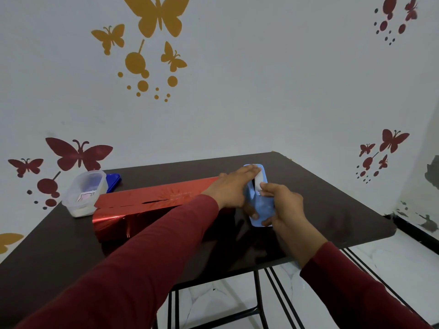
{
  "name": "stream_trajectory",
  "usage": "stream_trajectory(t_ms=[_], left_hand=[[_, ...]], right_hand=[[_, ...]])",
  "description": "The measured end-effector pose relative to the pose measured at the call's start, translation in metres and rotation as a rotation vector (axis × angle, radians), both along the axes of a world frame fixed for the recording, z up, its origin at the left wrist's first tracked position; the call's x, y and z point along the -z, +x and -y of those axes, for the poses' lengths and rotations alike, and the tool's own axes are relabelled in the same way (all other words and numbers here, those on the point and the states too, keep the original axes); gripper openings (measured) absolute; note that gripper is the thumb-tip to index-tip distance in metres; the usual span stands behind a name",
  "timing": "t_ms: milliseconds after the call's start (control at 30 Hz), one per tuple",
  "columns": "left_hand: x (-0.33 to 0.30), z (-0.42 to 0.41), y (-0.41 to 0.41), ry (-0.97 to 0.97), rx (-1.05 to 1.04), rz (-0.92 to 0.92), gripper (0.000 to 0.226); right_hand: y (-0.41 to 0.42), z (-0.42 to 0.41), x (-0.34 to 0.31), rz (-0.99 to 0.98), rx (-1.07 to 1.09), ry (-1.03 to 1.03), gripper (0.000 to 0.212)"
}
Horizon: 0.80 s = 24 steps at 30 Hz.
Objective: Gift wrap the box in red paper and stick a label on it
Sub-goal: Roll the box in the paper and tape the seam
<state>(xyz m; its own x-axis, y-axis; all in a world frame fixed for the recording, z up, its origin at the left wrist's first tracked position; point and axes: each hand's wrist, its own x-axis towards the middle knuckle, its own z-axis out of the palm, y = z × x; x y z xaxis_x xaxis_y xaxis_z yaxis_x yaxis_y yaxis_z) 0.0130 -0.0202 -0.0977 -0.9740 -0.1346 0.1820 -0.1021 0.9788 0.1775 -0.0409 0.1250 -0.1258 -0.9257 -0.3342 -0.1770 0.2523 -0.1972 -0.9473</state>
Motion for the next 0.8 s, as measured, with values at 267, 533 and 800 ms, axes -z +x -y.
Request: stream_trajectory(t_ms=[267,533,800], left_hand=[[0.009,-0.003,-0.008,-0.075,-0.068,0.009,0.141],[0.007,-0.007,-0.006,-0.104,-0.075,0.066,0.136],[-0.012,-0.013,0.002,-0.066,-0.058,0.129,0.113]], right_hand=[[0.001,-0.016,0.014,-0.025,0.056,-0.16,0.011],[0.005,-0.031,0.045,0.0,-0.043,-0.186,0.023],[-0.003,-0.04,0.051,-0.062,-0.104,-0.061,0.012]])
